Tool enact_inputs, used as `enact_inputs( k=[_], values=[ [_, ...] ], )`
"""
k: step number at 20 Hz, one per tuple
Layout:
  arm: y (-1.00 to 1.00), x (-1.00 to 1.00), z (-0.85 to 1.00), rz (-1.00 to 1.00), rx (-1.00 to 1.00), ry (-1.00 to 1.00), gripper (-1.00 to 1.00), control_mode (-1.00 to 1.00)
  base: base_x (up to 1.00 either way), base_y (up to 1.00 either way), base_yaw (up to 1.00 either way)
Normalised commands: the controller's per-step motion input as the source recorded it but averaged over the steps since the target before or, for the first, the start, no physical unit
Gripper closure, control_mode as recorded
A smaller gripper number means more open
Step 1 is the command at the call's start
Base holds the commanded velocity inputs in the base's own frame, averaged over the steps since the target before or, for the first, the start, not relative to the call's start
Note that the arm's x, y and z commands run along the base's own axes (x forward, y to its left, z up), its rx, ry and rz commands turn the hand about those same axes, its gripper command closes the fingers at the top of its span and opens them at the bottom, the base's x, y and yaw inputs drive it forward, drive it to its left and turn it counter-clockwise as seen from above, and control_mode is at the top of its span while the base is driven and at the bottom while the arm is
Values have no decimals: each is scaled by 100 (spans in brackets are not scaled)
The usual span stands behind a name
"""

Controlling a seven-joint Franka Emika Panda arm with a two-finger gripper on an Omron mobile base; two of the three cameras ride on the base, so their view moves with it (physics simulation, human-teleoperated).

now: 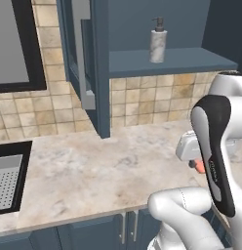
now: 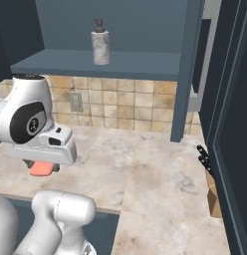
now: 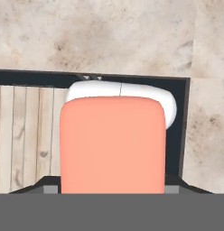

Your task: Pick up the bar soap and soap dispenser from the sink, and place them back in the cabinet, and close the cabinet doors.

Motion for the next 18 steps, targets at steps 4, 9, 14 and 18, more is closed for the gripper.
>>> enact_inputs(
  k=[4, 9, 14, 18],
  values=[
    [-1, -16, 29, 0, 0, -19, 100, -100, 0, 0, 0],
    [0, -3, 49, 0, 0, -19, 100, -100, 0, 0, 0],
    [2, 0, 67, 0, 0, -12, 100, -100, 0, 0, 0],
    [10, 7, 56, 0, 0, -12, 100, -100, 0, 0, 0]
  ],
)
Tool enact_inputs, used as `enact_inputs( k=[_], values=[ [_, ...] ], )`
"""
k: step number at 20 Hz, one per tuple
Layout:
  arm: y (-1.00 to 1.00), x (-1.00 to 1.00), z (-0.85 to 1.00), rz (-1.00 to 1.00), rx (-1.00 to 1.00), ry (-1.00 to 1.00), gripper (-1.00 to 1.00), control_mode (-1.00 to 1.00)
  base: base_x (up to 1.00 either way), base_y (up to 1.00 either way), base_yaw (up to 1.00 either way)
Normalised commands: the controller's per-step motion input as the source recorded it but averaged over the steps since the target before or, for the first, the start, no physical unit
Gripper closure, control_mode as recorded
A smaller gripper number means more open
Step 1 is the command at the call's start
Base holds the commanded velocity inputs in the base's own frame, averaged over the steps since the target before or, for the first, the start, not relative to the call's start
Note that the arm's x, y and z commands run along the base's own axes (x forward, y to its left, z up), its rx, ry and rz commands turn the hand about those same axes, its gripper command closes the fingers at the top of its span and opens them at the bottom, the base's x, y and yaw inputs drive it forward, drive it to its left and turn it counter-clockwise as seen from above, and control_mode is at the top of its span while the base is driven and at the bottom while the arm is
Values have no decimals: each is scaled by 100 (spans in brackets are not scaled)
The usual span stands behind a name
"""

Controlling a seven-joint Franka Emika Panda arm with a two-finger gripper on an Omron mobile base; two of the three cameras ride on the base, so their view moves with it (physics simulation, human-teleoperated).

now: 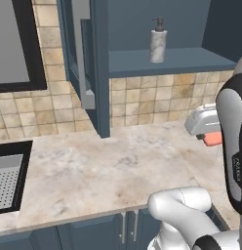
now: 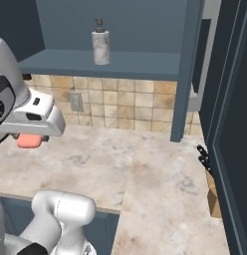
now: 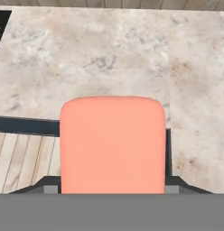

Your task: Pick up the bar soap and soap dispenser from the sink, and place them back in the cabinet, and close the cabinet doors.

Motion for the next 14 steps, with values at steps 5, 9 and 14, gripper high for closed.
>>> enact_inputs(
  k=[5, 9, 14],
  values=[
    [11, 37, 41, 0, 0, -10, 100, -100, 0, 0, 0],
    [3, 62, 13, 0, 0, -7, 100, -100, 0, 0, 0],
    [0, 66, 8, 4, 0, -8, 100, -100, 0, 0, 0]
  ],
)
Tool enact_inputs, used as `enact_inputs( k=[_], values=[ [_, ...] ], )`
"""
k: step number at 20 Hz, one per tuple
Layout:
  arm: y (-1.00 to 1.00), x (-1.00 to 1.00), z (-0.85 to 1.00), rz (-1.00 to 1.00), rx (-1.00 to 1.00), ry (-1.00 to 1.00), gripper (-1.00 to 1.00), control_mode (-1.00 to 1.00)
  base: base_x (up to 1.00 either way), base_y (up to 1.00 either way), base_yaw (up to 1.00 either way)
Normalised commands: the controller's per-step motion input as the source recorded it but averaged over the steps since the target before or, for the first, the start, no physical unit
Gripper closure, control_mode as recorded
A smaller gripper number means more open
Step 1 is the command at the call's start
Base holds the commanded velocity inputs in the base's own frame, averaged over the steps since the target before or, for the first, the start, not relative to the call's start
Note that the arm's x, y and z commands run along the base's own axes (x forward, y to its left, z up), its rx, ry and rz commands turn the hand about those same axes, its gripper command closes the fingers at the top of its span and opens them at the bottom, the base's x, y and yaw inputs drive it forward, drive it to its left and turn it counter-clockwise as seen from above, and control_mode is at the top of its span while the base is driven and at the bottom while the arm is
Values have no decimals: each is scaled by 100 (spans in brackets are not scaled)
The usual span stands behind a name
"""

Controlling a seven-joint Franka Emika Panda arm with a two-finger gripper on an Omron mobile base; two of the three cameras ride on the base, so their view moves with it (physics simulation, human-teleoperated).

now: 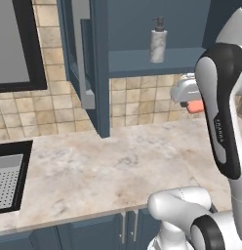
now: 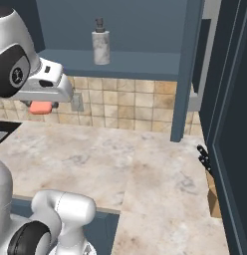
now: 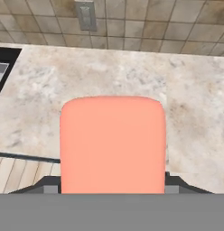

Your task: Pick up the bar soap and soap dispenser from the sink, and place them back in the cabinet, and close the cabinet doors.

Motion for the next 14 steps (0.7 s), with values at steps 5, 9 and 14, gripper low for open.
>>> enact_inputs(
  k=[5, 9, 14],
  values=[
    [1, 66, 2, 7, 0, -8, 100, -100, 0, 0, 0],
    [0, 70, 8, 6, 0, -5, 100, -100, 0, 0, 0],
    [4, 61, 15, 4, 0, 0, 100, -100, 0, 0, 0]
  ],
)
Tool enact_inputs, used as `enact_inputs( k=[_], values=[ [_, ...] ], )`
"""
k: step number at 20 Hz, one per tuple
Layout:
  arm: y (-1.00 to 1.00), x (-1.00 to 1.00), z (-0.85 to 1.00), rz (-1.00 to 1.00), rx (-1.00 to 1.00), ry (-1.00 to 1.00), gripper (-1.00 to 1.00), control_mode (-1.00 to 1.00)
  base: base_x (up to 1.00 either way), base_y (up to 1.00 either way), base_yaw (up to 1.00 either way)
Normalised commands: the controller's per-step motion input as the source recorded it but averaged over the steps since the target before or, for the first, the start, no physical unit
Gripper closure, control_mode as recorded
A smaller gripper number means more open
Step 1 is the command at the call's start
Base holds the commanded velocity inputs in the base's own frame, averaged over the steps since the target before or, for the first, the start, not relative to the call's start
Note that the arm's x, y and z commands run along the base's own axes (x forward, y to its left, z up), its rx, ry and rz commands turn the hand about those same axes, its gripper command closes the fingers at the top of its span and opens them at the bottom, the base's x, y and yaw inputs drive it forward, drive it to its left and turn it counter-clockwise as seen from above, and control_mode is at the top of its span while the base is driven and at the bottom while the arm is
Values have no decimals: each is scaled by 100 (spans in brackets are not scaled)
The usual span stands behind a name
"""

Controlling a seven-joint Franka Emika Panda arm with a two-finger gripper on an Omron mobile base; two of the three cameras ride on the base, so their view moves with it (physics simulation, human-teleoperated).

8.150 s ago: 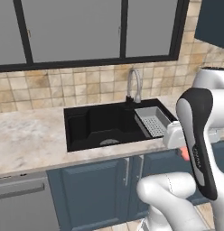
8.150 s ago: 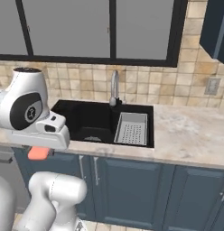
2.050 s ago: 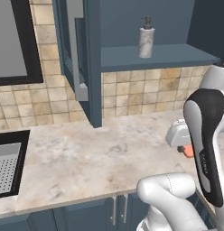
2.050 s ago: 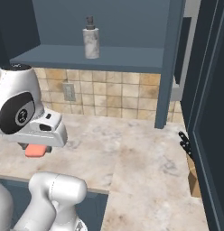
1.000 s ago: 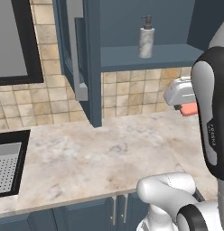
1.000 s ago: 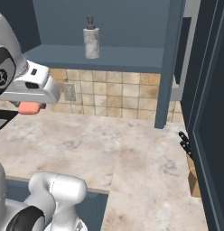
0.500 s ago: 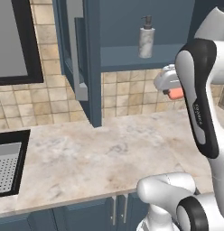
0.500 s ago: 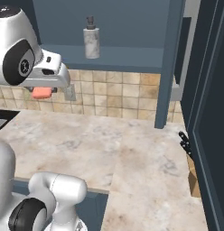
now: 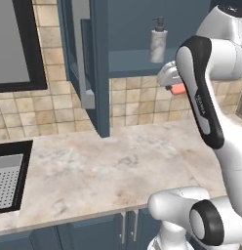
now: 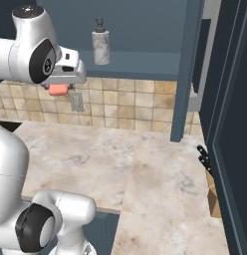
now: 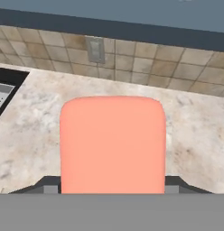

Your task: Pick up the bar soap and soap dispenser from the sink, and place them back in the cabinet, and close the cabinet doors.

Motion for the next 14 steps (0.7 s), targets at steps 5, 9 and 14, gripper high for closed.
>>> enact_inputs(
  k=[5, 9, 14],
  values=[
    [18, 47, 15, 1, 0, 0, 100, -100, 0, 0, 0],
    [24, 47, 17, 0, 0, 0, 100, -100, 0, 0, 0],
    [13, 57, 2, 0, 0, 0, 100, -100, 0, 0, 0]
  ],
)
